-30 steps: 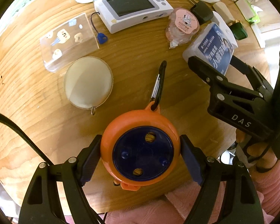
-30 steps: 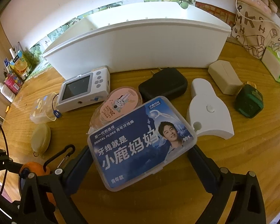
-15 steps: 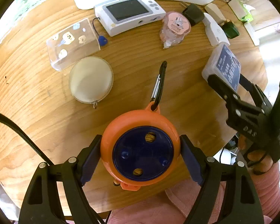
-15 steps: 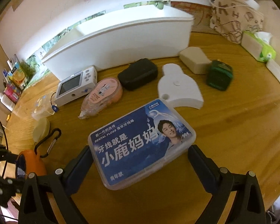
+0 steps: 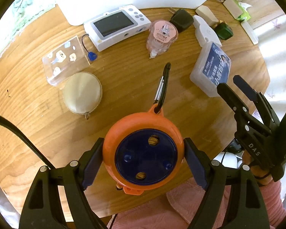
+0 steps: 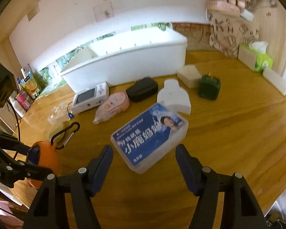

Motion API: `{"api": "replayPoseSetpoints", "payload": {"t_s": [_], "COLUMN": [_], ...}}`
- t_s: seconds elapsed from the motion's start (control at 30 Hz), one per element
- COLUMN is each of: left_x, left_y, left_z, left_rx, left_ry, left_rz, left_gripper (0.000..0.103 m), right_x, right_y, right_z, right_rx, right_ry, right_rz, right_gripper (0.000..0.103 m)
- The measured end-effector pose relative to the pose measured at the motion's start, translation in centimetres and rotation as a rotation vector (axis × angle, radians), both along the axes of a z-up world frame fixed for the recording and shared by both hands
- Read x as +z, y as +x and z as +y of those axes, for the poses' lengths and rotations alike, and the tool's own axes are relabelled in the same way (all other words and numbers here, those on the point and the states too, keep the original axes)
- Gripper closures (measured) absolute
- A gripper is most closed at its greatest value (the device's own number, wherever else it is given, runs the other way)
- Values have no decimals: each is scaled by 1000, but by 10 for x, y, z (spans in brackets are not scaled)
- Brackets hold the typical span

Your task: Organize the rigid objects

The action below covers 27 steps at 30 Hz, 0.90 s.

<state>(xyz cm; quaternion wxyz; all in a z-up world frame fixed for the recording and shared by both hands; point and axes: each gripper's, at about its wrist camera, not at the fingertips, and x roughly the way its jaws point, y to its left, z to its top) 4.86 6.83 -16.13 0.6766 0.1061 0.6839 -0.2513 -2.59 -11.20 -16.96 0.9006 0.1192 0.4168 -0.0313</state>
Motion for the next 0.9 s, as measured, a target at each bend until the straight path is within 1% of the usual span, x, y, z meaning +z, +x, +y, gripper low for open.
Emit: {"api": "replayPoseSetpoints", "payload": {"t_s": [0.1,0.33,0.43,0.6,0.67,0.73,0.8,0.83,0.9], "left_x": [1,8,11,13,14,14,15,16,15], "left_y": [4,9,12,16,17,18,19,17,16], "left_z": [4,-2,-4,-9,-10,-12,-14,-13,-13], "left_rx": [-4,-21,-28,-42,-47,-53,-60,-62,-63], "left_ry": [3,8,11,7,4,-1,-2,0,5], "left_rz": [-5,-17,-20,-27,-27,-28,-34,-38,-47], "left_gripper": [20,20,20,20,20,20,20,20,20], "right_x": [2,-4,-8,-10,-5,1,12,18,34], "right_y": [-1,-7,-17,-41,-53,-64,-76,-81,-91], "right_z": [3,11,2,-31,-44,-59,-74,-81,-98], "right_rx": [10,24,1,-90,-126,-154,-197,-219,-277], "right_ry": [1,-43,-45,-11,-5,-5,-31,-45,-81], "right_rz": [-7,25,37,47,31,4,-36,-57,-120], "right_gripper": [41,41,41,40,34,30,28,24,22]}}
